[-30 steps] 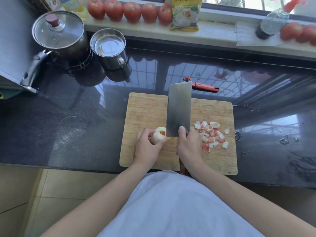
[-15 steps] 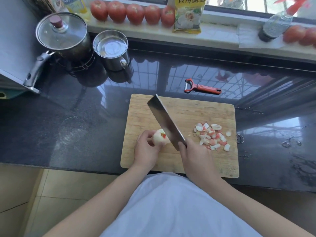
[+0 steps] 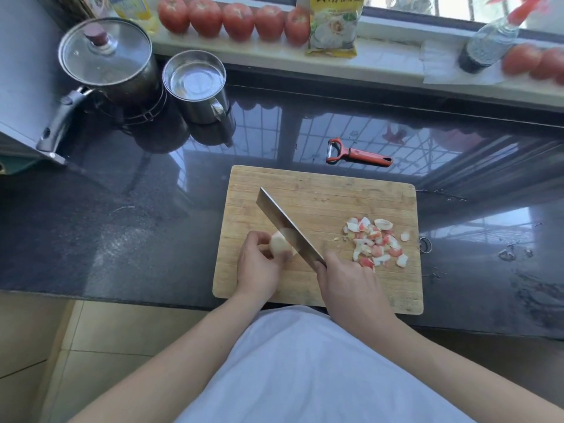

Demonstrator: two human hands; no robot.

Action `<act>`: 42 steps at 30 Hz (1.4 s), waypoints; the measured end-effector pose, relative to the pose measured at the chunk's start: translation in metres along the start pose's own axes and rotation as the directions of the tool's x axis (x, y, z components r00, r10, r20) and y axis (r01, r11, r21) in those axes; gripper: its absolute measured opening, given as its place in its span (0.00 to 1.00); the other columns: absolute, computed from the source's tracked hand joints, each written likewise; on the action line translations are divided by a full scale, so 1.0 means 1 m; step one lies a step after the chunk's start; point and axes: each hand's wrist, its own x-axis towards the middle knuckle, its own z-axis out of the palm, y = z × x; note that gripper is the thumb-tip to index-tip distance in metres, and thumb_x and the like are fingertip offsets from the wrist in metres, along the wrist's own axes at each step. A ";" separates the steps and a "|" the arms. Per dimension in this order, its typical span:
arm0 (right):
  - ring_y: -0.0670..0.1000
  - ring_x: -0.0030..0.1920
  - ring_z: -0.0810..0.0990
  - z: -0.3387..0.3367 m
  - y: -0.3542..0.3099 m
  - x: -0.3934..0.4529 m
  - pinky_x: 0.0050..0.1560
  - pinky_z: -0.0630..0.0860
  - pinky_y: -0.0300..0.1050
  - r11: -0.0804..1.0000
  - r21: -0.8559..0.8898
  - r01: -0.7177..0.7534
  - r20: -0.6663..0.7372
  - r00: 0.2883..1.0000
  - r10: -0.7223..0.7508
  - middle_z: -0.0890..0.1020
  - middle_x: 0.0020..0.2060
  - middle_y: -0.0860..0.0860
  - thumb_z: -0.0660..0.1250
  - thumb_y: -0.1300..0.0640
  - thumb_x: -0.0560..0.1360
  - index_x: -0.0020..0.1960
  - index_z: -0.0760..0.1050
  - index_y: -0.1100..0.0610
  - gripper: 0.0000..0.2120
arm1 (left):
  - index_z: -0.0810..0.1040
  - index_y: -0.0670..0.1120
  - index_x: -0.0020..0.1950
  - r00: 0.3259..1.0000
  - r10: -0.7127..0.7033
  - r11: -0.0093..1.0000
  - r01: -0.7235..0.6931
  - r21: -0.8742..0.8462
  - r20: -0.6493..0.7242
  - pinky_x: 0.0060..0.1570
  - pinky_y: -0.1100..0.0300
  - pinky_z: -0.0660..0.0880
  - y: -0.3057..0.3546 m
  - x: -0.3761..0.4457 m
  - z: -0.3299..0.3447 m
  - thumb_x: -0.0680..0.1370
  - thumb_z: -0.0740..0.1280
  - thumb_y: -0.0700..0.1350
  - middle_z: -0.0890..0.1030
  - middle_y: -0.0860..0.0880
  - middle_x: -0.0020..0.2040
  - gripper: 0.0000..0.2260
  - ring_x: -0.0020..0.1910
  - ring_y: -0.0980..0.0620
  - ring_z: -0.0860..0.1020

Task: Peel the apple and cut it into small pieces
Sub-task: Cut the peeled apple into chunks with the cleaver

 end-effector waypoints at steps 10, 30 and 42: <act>0.60 0.32 0.77 0.001 0.002 -0.003 0.33 0.74 0.53 0.998 -0.061 -0.019 0.029 0.999 0.021 0.76 0.31 0.50 0.54 0.51 0.83 0.43 0.61 0.51 0.11 | 0.76 0.54 0.59 1.000 0.026 0.999 -0.026 0.029 -0.007 0.42 0.69 0.70 -0.004 0.003 0.002 0.74 0.78 0.50 0.79 0.54 0.59 0.17 0.52 0.60 0.78; 0.59 0.27 0.74 0.000 0.006 -0.004 0.26 0.65 0.47 0.991 -0.129 0.034 0.007 0.999 -0.033 0.72 0.28 0.48 0.60 0.54 0.81 0.40 0.61 0.52 0.12 | 0.77 0.54 0.51 1.000 0.025 1.000 -0.025 0.001 -0.008 0.41 0.66 0.72 -0.008 0.005 0.003 0.75 0.78 0.49 0.82 0.51 0.55 0.12 0.50 0.57 0.81; 0.57 0.29 0.68 0.000 0.008 -0.006 0.25 0.53 0.46 0.977 -0.213 0.033 0.143 0.990 -0.002 0.67 0.29 0.47 0.59 0.59 0.79 0.43 0.60 0.52 0.10 | 0.76 0.56 0.50 1.000 0.022 1.000 -0.022 -0.015 0.008 0.42 0.65 0.71 -0.011 0.004 0.003 0.75 0.76 0.54 0.82 0.50 0.55 0.11 0.51 0.55 0.81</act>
